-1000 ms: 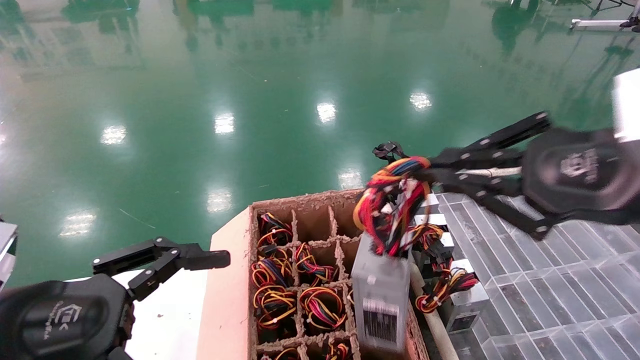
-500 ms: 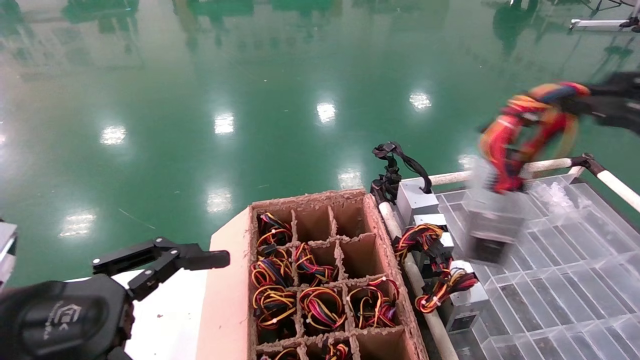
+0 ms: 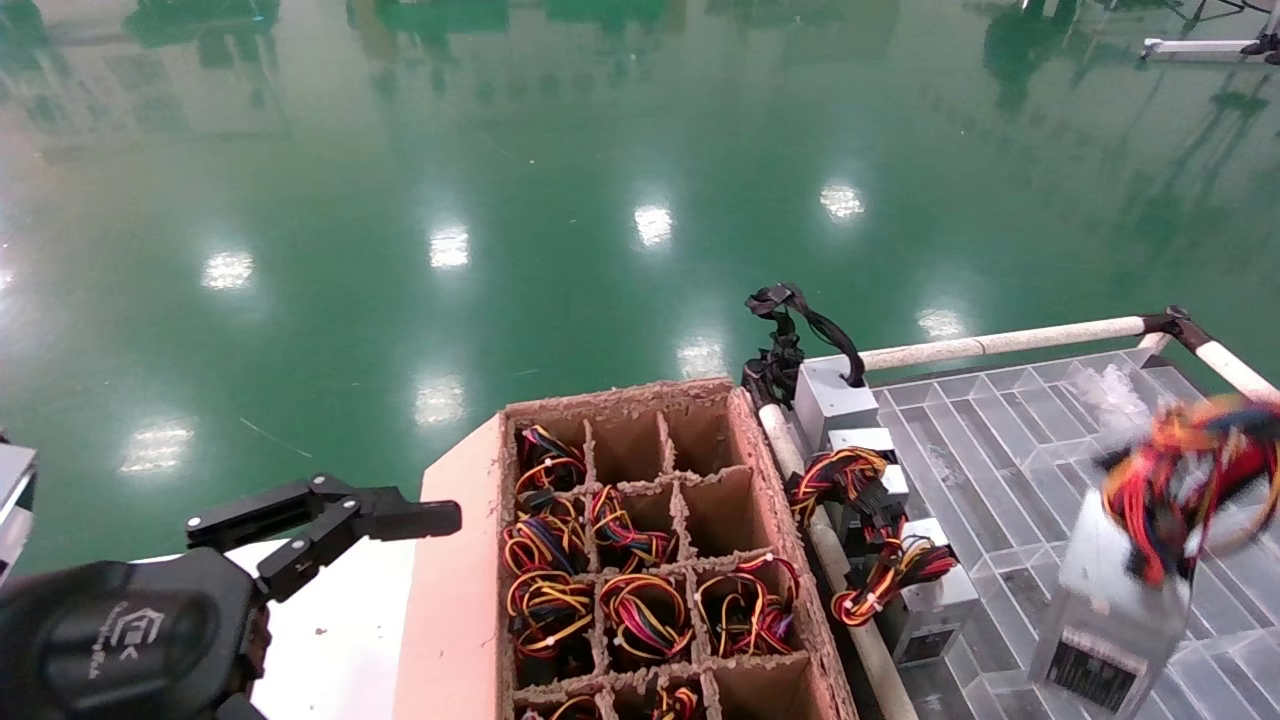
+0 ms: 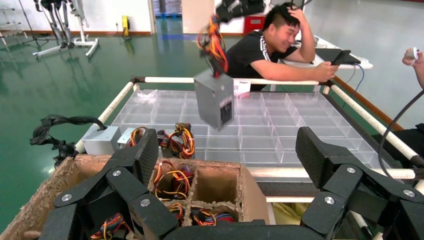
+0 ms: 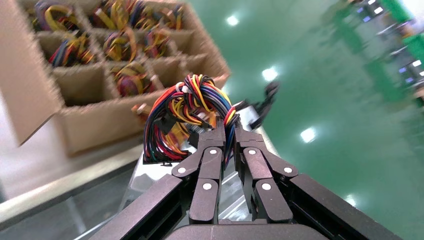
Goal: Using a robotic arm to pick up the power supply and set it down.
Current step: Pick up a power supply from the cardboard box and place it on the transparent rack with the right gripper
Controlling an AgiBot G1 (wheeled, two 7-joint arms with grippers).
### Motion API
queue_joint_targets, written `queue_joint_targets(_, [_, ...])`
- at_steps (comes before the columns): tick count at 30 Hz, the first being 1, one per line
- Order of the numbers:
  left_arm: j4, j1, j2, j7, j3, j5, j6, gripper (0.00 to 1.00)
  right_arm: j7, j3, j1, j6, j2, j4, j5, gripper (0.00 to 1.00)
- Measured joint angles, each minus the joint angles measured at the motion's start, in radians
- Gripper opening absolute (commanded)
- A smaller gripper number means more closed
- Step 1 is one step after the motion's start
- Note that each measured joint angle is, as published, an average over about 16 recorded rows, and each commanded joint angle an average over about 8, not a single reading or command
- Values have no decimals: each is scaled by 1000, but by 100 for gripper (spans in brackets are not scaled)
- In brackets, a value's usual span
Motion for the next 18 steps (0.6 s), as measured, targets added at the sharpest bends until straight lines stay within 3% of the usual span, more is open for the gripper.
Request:
queue_joint_targets(8, [0,0,0,0,0,0,0,100,-66,-70,-63,2,16,-13,44,0])
queue_joint_targets(18, [0,0,0,0,0,0,0,100,-115,-135,-82,5,-31,-34,50,0])
